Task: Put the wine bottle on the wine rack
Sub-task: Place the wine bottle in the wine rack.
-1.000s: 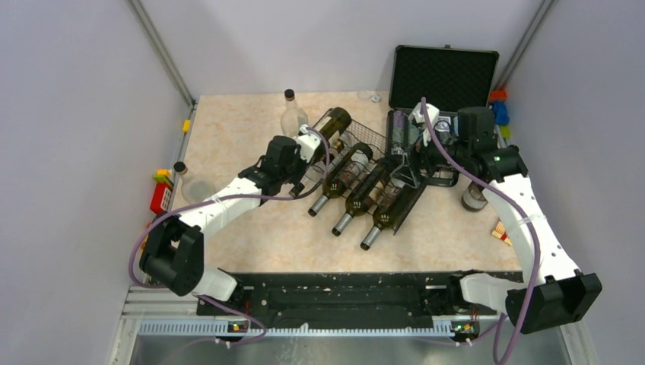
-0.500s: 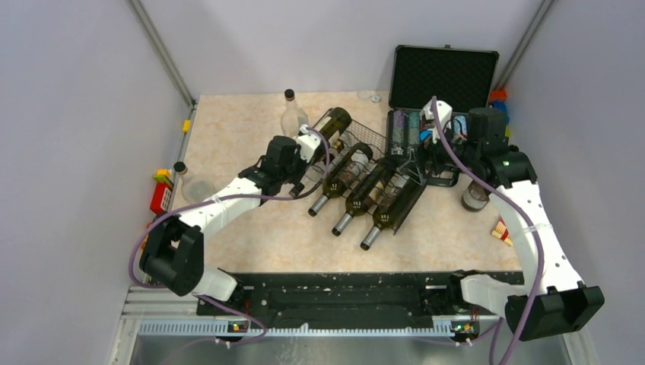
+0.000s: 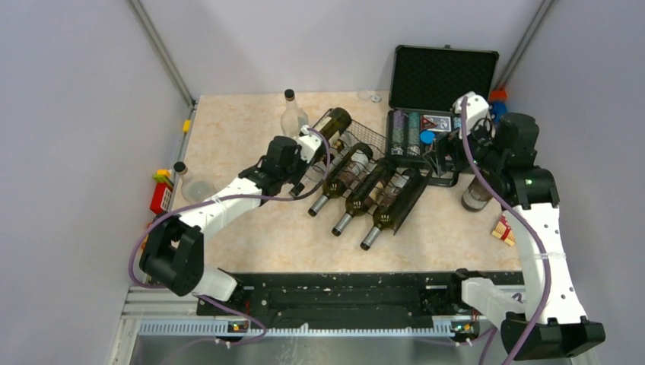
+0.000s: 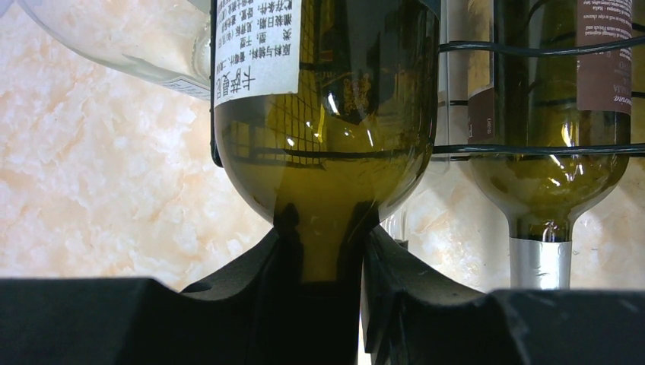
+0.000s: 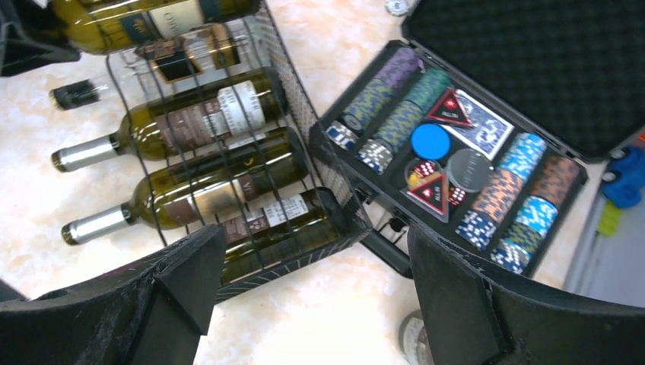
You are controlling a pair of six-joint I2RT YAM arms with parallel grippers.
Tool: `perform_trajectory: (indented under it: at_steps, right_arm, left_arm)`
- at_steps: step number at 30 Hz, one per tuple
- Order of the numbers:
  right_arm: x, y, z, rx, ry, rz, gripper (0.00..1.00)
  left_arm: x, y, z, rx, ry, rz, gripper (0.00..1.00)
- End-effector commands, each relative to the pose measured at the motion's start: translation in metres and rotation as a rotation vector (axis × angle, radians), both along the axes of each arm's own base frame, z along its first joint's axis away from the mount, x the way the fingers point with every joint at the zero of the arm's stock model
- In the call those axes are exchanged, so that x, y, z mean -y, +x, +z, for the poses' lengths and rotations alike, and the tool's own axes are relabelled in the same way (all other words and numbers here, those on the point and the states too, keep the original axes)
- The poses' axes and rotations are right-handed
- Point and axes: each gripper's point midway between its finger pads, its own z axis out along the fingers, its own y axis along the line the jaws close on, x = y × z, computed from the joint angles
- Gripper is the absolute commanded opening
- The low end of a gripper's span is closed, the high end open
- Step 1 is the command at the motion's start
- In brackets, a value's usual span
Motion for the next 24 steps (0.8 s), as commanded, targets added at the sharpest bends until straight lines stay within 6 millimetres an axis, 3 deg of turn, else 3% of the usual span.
perform_trajectory:
  at_steps: [1,12,18,24]
  right_arm:
    - [0.023,0.002,0.025,0.097,0.004,-0.118,0.91]
    - [0.084,-0.004,0.055,0.206,-0.029,-0.415,0.92]
    - [0.119,-0.004,0.056,0.216,-0.026,-0.594,0.92]
    - [0.146,-0.004,0.051,0.219,-0.069,-0.720,0.92]
  left_arm:
    - [-0.006,0.019,0.035,0.120,-0.024,0.059,0.41]
    - [-0.008,0.018,0.043,0.115,-0.014,0.064,0.71]
    - [-0.008,0.013,0.052,0.098,-0.010,0.045,0.85]
    - [-0.009,0.006,0.060,0.098,-0.010,0.028,0.90]
